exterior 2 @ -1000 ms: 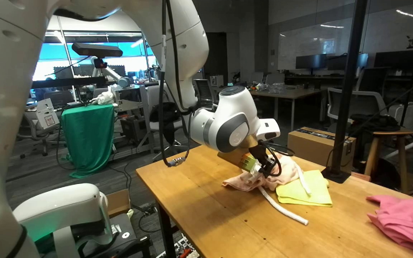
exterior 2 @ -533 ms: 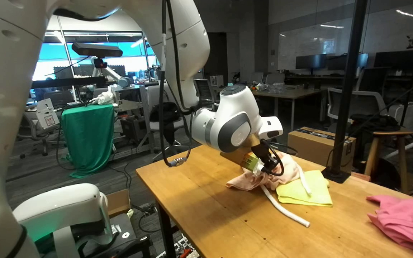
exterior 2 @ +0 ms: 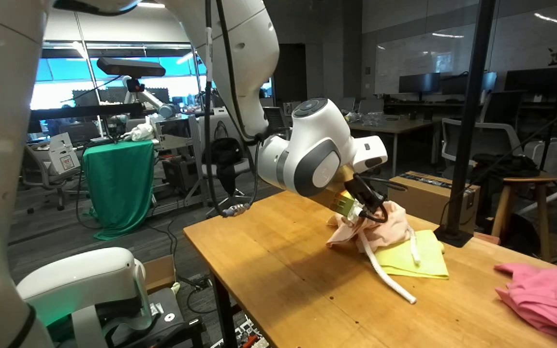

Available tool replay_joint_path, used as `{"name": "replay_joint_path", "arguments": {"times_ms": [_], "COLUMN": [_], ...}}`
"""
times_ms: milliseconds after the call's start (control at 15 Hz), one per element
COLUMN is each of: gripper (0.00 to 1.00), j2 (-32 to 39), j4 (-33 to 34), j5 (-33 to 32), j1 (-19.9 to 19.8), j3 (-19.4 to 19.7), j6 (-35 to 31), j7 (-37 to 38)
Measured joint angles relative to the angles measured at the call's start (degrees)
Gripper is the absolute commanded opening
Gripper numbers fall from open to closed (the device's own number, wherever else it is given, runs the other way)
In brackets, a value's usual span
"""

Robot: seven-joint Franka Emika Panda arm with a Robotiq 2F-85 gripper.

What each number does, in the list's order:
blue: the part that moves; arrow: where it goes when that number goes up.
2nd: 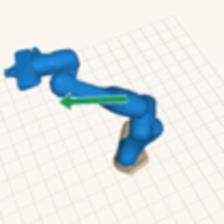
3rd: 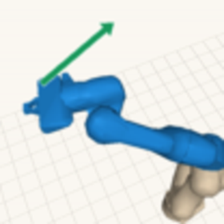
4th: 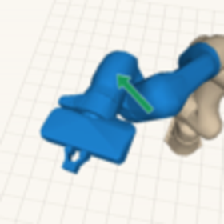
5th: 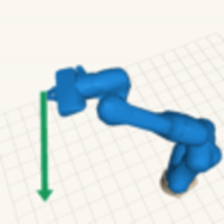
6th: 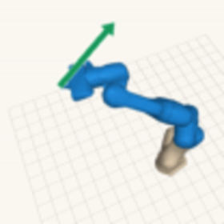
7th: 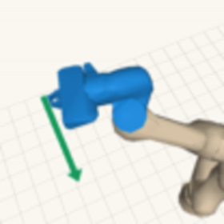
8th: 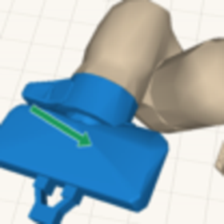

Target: Spread the cloths and the objects across the table

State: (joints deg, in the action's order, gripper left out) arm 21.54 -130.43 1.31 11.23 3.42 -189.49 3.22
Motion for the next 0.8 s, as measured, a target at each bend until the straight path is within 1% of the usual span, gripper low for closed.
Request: {"name": "replay_joint_path", "arguments": {"times_ms": [400, 800], "gripper": [0.04, 0.04], "j2": [-5.64, -11.06], "j4": [-3.06, -6.55], "j5": [0.72, 3.03], "j1": [0.01, 0.07], "j3": [1.79, 3.06], "j6": [-6.90, -13.38], "j7": [0.24, 0.20]}}
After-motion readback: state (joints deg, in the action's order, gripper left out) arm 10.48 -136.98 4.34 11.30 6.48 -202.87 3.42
